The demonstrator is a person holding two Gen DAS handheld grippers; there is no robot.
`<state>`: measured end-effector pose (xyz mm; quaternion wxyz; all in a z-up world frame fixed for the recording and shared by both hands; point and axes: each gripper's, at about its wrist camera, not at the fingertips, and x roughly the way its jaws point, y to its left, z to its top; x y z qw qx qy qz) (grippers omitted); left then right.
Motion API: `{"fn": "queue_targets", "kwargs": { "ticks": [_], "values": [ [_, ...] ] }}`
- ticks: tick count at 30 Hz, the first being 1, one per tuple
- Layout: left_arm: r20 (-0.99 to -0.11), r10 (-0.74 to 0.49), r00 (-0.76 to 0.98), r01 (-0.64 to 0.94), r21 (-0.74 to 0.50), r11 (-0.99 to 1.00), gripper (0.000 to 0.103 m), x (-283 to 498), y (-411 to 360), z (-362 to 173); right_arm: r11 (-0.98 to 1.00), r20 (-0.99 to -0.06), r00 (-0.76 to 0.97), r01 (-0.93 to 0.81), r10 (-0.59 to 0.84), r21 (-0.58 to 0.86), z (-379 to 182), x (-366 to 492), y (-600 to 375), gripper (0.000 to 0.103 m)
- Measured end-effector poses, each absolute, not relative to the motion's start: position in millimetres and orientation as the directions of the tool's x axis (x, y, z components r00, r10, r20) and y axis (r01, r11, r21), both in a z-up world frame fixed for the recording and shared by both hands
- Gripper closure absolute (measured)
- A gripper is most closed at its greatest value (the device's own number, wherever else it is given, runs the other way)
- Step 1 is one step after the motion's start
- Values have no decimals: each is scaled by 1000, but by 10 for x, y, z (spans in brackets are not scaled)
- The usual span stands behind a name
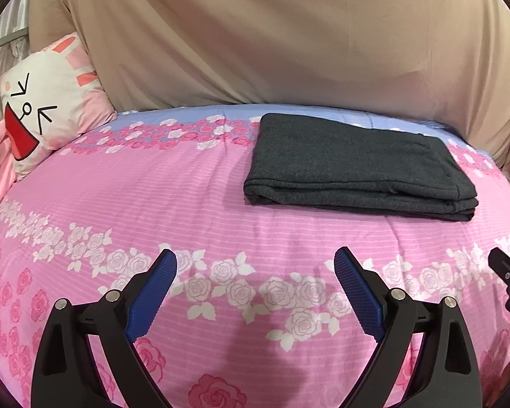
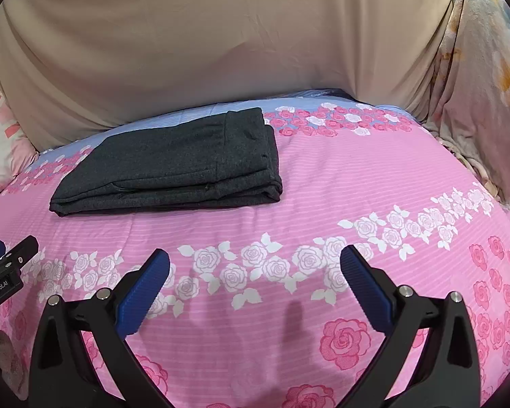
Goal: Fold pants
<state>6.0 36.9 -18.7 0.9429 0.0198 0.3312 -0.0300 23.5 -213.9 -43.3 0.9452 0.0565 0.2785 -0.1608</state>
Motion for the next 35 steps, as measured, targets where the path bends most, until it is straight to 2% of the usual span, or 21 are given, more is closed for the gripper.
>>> {"fn": "queue_targets", "kwargs": {
  "ticks": [14, 19, 26, 29, 35],
  "values": [
    [-624, -48, 780, 89, 36, 995, 11, 48, 340, -194, 941, -545, 793, 337, -273, 19, -431, 237, -2126, 5],
    [-594, -20, 804, 73, 65, 995, 11, -4, 328, -178, 941, -544, 793, 338, -274, 18, -425, 241, -2114, 5],
    [-583, -59, 811, 109, 52, 993, 12, -20, 330, -157, 944, -538, 803, 327, -258, 36, -410, 186, -2064, 5],
    [-598, -51, 800, 113, 66, 991, 18, 9, 304, -176, 948, -532, 809, 317, -249, 39, -404, 138, -2018, 5],
    [-606, -54, 794, 117, 64, 991, 18, 21, 315, -186, 948, -539, 807, 315, -241, 49, -406, 141, -2034, 5]
  ]
}}
